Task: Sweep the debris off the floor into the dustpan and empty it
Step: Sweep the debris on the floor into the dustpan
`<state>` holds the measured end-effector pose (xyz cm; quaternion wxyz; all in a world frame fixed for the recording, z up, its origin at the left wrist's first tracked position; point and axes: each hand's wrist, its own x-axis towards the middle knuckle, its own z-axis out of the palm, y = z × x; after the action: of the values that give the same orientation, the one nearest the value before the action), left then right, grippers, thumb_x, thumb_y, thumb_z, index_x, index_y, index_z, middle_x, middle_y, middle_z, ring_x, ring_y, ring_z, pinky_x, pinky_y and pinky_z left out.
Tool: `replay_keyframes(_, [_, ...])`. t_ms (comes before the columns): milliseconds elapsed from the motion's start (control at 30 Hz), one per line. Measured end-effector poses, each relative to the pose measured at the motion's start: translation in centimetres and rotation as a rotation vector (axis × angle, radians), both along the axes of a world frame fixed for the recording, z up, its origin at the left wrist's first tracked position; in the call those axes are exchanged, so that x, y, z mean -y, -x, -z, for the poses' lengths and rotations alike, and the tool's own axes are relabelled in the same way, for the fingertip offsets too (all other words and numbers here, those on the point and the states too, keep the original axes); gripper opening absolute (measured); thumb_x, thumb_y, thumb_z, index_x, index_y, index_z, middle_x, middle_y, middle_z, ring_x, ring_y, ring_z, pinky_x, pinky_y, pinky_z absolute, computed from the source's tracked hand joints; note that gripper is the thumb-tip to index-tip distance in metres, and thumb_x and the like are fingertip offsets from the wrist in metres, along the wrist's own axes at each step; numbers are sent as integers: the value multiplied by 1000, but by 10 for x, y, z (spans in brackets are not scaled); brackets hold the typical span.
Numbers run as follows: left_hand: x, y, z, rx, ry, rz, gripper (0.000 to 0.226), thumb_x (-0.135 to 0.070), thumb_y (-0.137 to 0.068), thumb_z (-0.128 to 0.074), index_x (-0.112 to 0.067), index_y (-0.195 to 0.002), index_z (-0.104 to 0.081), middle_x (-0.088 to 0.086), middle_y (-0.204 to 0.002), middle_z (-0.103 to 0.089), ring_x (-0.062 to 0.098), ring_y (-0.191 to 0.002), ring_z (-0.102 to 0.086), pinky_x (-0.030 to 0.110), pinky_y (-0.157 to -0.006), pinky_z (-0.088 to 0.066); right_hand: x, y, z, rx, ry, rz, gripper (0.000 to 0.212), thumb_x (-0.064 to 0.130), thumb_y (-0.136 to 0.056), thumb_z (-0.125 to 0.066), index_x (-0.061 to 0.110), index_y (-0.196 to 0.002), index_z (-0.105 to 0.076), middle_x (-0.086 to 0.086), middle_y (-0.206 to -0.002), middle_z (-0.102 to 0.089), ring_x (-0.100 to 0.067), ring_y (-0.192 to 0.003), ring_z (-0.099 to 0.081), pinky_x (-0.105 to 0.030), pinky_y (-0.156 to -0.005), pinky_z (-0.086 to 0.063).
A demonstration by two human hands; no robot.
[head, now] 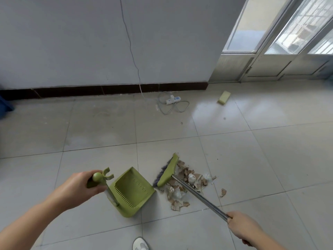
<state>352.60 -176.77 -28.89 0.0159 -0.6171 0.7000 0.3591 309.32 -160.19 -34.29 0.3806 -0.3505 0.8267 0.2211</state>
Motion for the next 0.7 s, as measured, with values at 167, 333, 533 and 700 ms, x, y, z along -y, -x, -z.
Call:
replay_keyframes(167, [-1, 12, 0, 37, -14, 13, 18, -43, -80, -72, -29, -74, -63, -6, -66, -61, 13, -61, -52, 28, -55, -40, -11, 7, -9, -1, 17, 20, 38, 24, -92, -31, 35, -116, -58, 4, -81, -62, -14, -50, -59, -19, -40, -43])
replay_keyframes(333, [4, 25, -1, 56, -7, 63, 13, -39, -85, -67, -29, -77, -63, -8, -66, -59, 9, -59, -50, 25, -53, -37, -11, 5, -10, 22, 31, 47, 35, 23, -92, -31, 30, -111, -59, 2, -75, -60, -16, -48, -58, -18, -41, -43])
replay_keyframes(533, [28, 28, -4, 60, -2, 129, 15, -39, -85, -65, -26, -77, -63, -6, -66, -60, 10, -56, -47, 25, -52, -36, 1, -3, -13, 17, 51, 124, 35, 19, -89, -32, 27, -108, -61, -1, -71, -58, -18, -46, -54, -17, -45, -40])
replay_keyframes(700, [50, 20, -7, 69, -2, 169, 16, -38, -85, -65, -24, -79, -63, -6, -67, -60, 10, -55, -45, 24, -50, -35, 6, -20, -13, 26, 72, 226, 35, 18, -86, -32, 25, -102, -62, -1, -65, -56, -18, -43, -50, -15, -42, -34])
